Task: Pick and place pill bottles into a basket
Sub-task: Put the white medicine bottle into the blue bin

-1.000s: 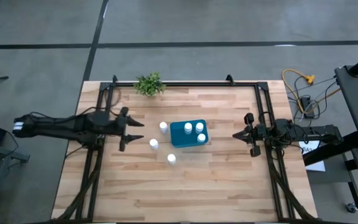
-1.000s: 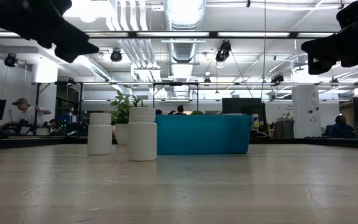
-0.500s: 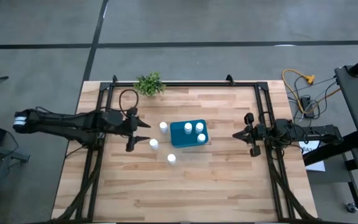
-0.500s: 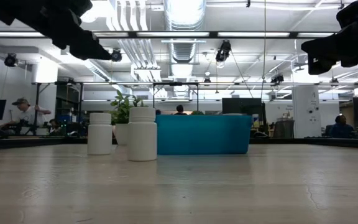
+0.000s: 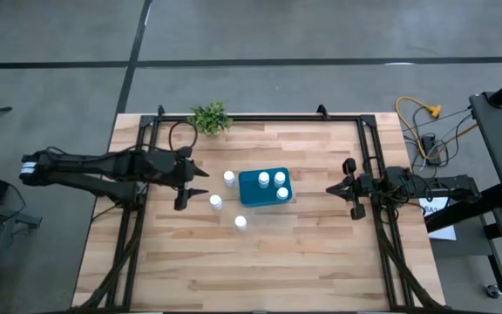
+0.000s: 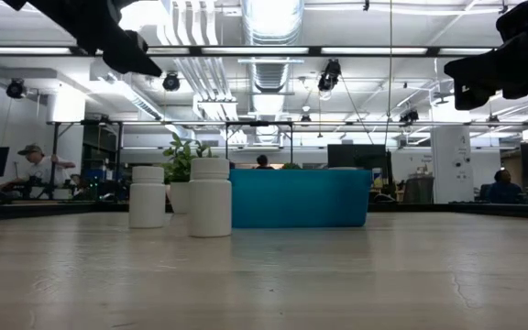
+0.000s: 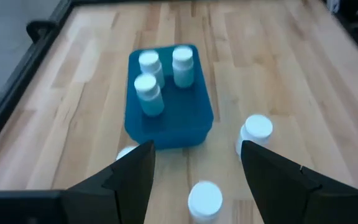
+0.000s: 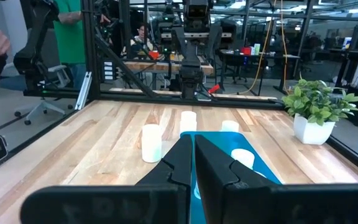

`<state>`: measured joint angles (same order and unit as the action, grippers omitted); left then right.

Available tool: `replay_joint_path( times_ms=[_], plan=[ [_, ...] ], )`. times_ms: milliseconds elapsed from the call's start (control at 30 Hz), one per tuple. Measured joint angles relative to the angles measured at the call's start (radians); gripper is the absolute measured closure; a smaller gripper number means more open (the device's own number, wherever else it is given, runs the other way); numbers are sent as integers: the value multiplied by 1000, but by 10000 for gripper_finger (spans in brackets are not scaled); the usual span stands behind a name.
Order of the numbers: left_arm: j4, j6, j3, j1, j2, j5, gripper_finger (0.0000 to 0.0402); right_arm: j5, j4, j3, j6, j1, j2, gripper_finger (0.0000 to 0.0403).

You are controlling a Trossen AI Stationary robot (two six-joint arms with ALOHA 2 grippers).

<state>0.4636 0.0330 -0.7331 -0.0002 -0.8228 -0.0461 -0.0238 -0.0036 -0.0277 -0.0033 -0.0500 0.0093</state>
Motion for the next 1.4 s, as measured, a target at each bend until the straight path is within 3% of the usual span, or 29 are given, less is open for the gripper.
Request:
replay_joint_path(
  times_ms=[233, 567, 1000, 1133, 1400],
  plan=[
    [43, 0, 1, 0, -48, -25, 180, 0, 0, 0, 0, 0, 0, 394],
    [83, 82, -23, 1, -134, -163, 180, -2, 1, 0, -1, 0, 0, 394],
    [280, 86, -244, 55, -188, -164, 180, -2, 1, 0, -3, 0, 1, 394],
    [297, 91, -270, 103, -181, -134, 180, -1, 1, 0, 0, 0, 1, 394],
    [315, 102, -274, 219, -212, 36, 180, -1, 1, 0, -1, 0, 6, 394]
  ],
)
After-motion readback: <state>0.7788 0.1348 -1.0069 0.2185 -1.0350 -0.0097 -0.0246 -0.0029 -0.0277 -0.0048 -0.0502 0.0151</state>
